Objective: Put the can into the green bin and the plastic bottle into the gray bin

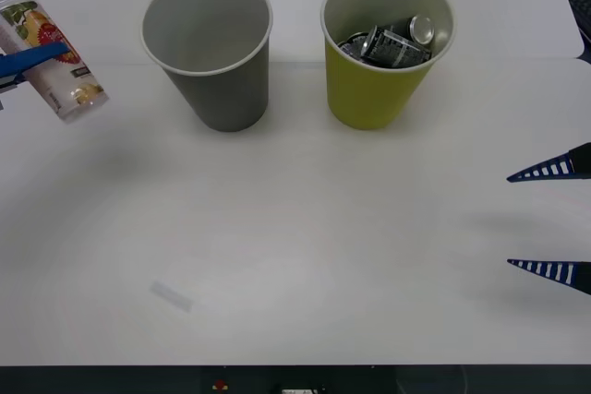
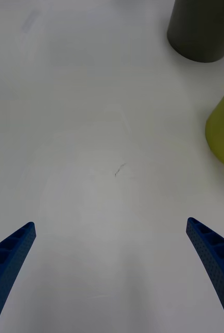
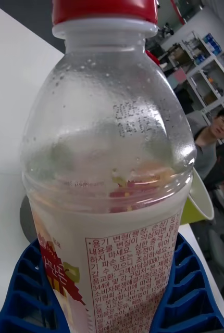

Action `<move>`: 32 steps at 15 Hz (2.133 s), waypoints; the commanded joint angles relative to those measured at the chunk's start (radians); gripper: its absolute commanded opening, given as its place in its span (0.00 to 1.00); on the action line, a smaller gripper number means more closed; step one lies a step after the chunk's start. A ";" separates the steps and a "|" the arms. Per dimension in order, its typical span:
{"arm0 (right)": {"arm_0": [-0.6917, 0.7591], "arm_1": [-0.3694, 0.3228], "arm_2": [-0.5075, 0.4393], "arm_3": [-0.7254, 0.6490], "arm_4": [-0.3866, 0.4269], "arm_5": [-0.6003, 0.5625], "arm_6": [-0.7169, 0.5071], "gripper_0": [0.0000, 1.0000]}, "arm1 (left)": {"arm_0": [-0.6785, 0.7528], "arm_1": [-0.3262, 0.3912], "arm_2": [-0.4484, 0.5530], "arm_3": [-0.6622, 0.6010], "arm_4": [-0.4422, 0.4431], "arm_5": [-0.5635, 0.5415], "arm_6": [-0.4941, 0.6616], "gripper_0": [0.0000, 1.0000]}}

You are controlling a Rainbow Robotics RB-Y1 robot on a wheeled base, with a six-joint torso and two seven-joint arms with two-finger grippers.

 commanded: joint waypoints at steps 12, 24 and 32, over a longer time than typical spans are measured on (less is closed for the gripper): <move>0.000 0.000 0.000 0.000 0.000 0.000 0.000 1.00 | -0.154 -0.084 0.444 -0.098 -0.771 -0.648 0.256 0.00; 0.000 0.000 0.000 0.000 0.000 0.000 0.000 1.00 | -0.560 -0.281 0.290 -0.170 -1.201 -0.650 0.276 0.00; 0.000 0.000 0.000 0.000 0.000 0.000 0.000 1.00 | -0.733 -0.385 0.140 -0.171 -1.376 -0.650 0.335 0.00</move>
